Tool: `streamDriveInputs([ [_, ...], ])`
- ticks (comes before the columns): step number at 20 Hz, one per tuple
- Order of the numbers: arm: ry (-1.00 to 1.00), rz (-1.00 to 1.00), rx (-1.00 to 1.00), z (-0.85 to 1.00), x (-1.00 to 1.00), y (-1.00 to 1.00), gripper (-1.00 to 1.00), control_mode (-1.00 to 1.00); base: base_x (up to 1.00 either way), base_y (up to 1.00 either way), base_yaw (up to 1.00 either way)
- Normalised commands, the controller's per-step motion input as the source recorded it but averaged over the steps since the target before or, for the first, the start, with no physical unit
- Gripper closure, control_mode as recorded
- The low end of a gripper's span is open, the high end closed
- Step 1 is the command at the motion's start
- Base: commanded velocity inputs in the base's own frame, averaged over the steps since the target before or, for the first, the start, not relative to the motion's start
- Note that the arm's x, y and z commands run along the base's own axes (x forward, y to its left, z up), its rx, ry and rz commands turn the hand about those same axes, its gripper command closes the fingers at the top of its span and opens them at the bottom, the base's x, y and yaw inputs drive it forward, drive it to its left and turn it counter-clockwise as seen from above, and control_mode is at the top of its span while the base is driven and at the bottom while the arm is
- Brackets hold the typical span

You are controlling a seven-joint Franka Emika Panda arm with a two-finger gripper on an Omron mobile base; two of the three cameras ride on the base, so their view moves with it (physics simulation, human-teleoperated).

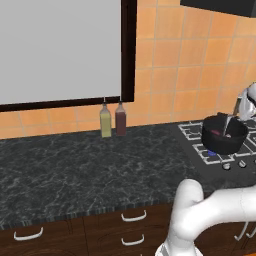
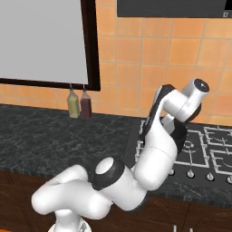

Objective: Put the onion and tomato in the pot. Retrieve the spatula and lightly stir the vegetables in the pot.

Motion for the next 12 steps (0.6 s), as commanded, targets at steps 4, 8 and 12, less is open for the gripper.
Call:
streamDriveInputs([
  [4, 0.03, -0.07, -0.01, -0.66, -0.07, 0.59, 1.00, -1.00, 0.00, 0.00, 0.00],
  [8, 0.04, 0.00, 0.12, -0.42, 0.00, 0.38, 1.00, -1.00, 0.00, 0.00, 0.00],
  [12, -0.01, 0.08, 0.20, 0.18, 0.13, 0.06, 1.00, -1.00, 0.00, 0.00, 0.00],
])
